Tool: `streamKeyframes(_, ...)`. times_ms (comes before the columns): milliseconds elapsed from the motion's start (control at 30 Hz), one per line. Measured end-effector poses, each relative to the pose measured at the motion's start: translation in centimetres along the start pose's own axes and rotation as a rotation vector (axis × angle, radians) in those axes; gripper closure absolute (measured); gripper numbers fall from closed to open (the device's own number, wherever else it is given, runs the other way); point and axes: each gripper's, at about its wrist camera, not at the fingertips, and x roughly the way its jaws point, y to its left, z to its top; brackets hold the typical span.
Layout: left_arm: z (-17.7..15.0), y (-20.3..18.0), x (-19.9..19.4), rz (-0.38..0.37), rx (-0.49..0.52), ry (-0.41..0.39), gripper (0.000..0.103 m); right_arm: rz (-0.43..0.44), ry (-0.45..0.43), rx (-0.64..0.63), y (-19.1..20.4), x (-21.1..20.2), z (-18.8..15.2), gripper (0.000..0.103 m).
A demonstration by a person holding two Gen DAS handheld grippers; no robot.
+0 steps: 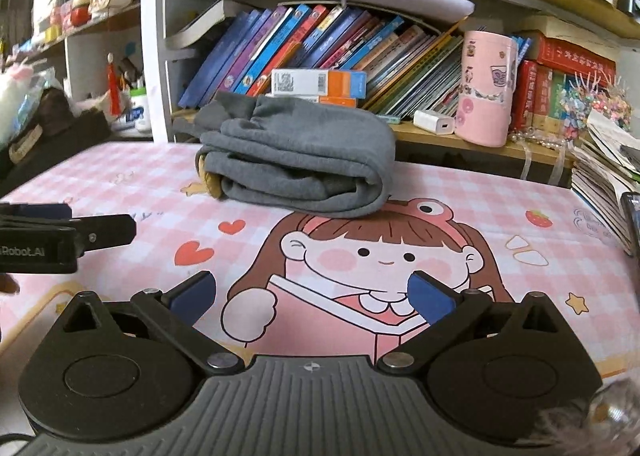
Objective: Fold clothes
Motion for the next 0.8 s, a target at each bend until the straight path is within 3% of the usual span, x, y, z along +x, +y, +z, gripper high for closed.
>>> streamKeyframes(633, -0.04, -0.58, 0.40, 0.036, 0.035, 0.026, 0.000, -0.010, 0.031, -0.002, 0.02, 0.41, 0.06, 0.000)
streamKeyframes(800, 0.00, -0.51, -0.31, 0.082, 0.039, -0.033, 0.000, -0.012, 0.032, 0.002, -0.03, 0.44, 0.06, 0.000)
